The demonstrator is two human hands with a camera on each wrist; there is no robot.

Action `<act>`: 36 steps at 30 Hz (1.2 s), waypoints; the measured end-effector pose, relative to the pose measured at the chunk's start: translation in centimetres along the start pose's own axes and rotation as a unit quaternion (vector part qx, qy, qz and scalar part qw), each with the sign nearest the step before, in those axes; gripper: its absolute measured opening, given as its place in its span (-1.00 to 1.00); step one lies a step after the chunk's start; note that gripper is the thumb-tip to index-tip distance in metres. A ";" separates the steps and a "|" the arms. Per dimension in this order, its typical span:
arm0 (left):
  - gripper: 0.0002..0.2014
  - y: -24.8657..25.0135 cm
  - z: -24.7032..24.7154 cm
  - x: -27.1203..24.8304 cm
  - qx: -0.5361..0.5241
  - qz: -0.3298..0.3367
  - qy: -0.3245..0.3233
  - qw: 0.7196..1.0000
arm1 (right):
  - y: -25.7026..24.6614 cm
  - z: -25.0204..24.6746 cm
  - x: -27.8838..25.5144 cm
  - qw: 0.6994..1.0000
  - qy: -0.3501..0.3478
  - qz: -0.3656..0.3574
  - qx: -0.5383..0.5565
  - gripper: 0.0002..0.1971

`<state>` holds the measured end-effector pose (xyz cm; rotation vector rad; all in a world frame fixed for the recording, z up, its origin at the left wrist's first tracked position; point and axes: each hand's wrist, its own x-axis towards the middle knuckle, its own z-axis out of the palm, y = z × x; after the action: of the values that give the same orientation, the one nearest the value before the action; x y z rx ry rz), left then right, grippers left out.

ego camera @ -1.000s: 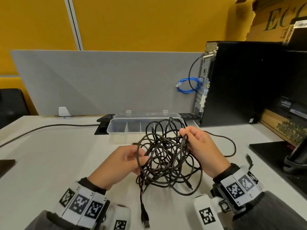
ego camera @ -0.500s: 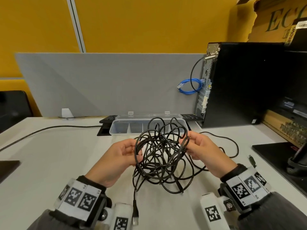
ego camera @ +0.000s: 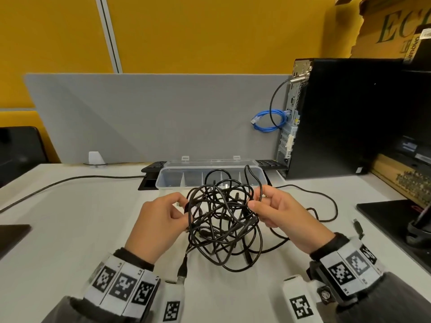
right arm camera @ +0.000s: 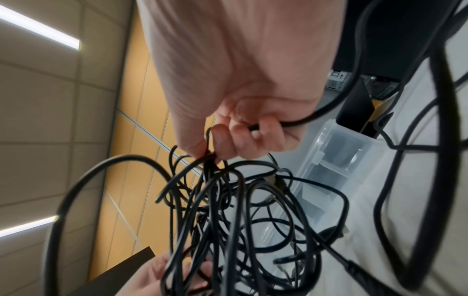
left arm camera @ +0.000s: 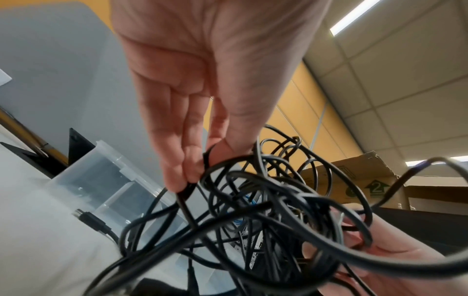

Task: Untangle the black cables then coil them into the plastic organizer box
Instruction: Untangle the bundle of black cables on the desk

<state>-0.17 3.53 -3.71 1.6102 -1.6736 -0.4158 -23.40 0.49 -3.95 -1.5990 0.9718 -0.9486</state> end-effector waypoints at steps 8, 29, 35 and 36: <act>-0.88 0.3 0.1 0.2 -0.226 -0.034 0.044 0.973 | 0.0 0.5 -0.1 1.000 -0.001 0.019 0.000 -0.85; -0.88 0.1 -1.3 0.7 -0.376 -0.048 -0.090 0.921 | 0.3 -0.9 0.3 0.965 0.182 -0.070 -0.174 -0.88; -0.91 0.5 -0.2 0.5 -0.482 -0.058 -0.111 0.867 | -0.3 0.1 -0.1 0.908 0.080 -0.027 -0.410 -0.74; -0.91 0.6 0.0 0.4 -0.489 -0.060 -0.115 0.862 | -0.3 0.3 0.1 0.908 0.043 0.000 -0.417 -0.66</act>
<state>-0.60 3.26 -3.19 0.8946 -1.1631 -1.3174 -23.09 0.53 -3.71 -2.2603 1.5699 -0.6197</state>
